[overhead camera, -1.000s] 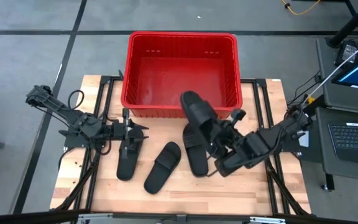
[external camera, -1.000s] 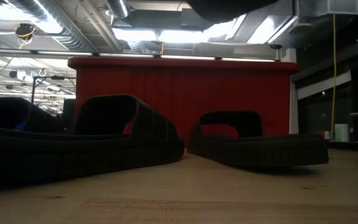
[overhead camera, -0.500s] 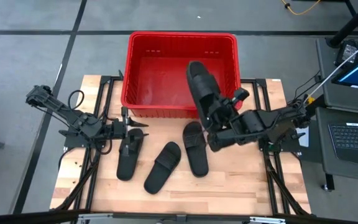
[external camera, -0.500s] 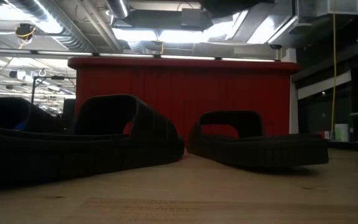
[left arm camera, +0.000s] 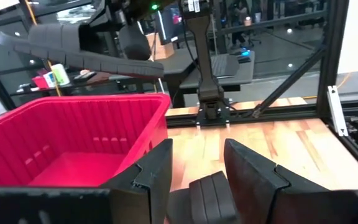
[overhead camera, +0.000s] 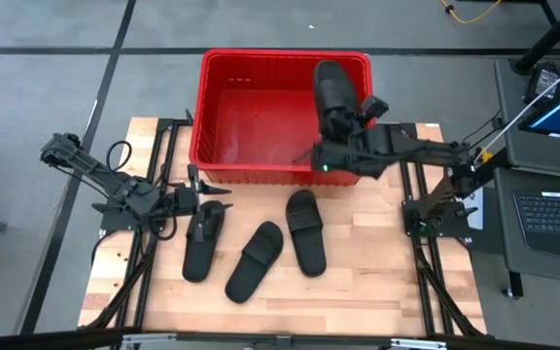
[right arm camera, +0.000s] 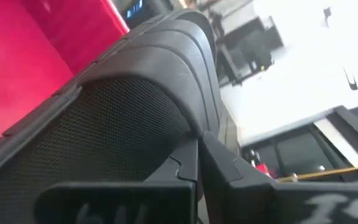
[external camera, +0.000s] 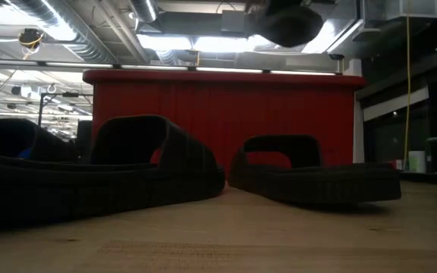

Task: Pick and place slides into bin
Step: Put the black slide into the bin

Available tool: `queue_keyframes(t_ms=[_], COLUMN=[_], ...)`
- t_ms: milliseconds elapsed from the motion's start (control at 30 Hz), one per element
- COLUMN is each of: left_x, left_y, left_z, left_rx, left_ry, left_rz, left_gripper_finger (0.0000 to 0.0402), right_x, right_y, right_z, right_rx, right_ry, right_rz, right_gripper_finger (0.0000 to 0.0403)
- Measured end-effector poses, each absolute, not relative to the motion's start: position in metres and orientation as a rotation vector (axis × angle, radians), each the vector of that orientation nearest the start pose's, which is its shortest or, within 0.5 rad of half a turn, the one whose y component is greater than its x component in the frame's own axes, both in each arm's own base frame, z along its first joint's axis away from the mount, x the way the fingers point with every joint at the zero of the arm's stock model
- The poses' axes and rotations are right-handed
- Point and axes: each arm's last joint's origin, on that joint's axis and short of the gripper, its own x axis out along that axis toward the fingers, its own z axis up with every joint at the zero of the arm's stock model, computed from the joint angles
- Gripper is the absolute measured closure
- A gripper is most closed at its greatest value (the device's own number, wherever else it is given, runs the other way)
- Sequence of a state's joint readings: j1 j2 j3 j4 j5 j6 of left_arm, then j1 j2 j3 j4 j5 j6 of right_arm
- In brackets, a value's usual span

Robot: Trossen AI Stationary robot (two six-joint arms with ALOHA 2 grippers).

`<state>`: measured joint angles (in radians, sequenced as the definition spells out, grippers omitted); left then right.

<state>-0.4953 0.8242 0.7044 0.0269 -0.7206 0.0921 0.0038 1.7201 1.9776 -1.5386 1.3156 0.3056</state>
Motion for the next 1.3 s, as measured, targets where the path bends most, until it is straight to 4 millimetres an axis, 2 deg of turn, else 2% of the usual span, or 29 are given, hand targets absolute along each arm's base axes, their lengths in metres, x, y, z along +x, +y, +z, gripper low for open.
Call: queue_keyframes(t_ms=[200, 333, 533, 733, 867, 1067, 1300], left_x=[0.167, 0.167, 0.167, 0.167, 0.167, 0.167, 0.166], left_y=[-0.068, -0.067, -0.067, -0.067, -0.067, -0.066, -0.064], left_z=[0.319, 0.319, 0.319, 0.319, 0.319, 0.318, 0.317], left_rx=[0.161, 0.198, 0.2, 0.2, 0.201, 0.213, 0.225], left_ry=[0.09, 0.095, 0.096, 0.096, 0.097, 0.112, 0.126], left_rz=[0.258, 0.275, 0.275, 0.275, 0.275, 0.313, 0.398], left_gripper_finger=[0.0261, 0.0261, 0.0261, 0.0261, 0.0261, 0.0261, 0.0261], right_x=[0.307, 0.312, 0.311, 0.308, 0.299, 0.283, 0.267], right_y=[-0.061, -0.081, -0.099, -0.113, -0.126, -0.142, -0.15], right_z=[0.417, 0.42, 0.422, 0.419, 0.425, 0.445, 0.459], right_rx=[-0.629, -0.635, -0.622, -0.592, -0.486, -0.457, -0.444], right_ry=[0.998, 1.018, 1.039, 1.119, 1.129, 1.106, 1.135], right_rz=[-1.23, -1.221, -1.229, -1.073, -0.959, -1.024, -0.982], right_gripper_finger=[0.0397, 0.0397, 0.0397, 0.0397, 0.0397, 0.0397, 0.0397])
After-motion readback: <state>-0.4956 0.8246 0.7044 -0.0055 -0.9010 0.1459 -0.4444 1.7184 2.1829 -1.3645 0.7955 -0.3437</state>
